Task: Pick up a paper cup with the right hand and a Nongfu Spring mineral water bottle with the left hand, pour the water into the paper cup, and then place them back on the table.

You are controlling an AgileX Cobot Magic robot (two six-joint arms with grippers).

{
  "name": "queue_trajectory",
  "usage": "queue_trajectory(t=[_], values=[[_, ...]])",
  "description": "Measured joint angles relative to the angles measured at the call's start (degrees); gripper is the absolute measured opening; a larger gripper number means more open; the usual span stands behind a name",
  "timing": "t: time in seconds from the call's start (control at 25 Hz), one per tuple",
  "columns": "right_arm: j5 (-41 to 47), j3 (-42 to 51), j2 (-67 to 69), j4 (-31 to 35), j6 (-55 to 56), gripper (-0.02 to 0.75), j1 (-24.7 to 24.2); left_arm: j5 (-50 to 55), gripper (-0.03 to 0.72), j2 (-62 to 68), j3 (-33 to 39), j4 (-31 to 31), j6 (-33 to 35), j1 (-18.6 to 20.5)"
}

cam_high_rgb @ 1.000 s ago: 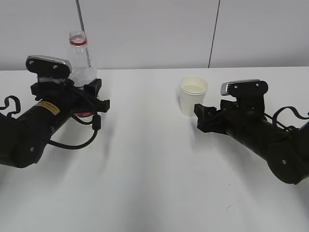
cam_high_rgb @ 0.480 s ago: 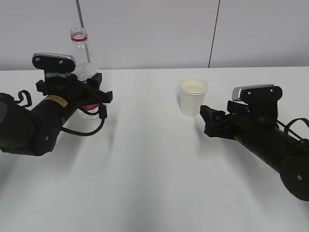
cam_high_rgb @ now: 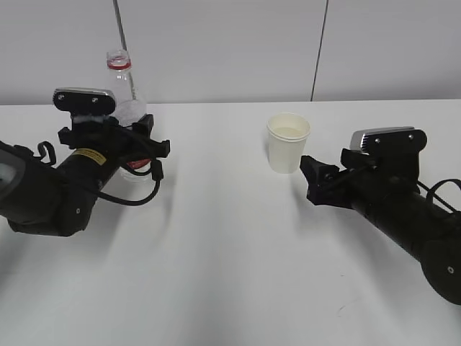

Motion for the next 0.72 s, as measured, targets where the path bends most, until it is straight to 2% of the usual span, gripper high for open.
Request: queue_trajectory(t=[0.24,0.48,0.72], values=[[-0.13,0.0,0.0,0.0,0.0,0.592,0.0,-1.04,0.356,0.39,0.0,-0.1,-0.07,0.0],[-0.35,0.0,0.0,0.45,0.0,0.592,0.0,-0.18,0.51,0.44,0.0,-0.22,-0.07,0.0],[-0.35,0.23,0.0,0.55,0.0,0.592,0.0,0.49,0.546,-0.66,0.91,-0.22,0.95,0.0]])
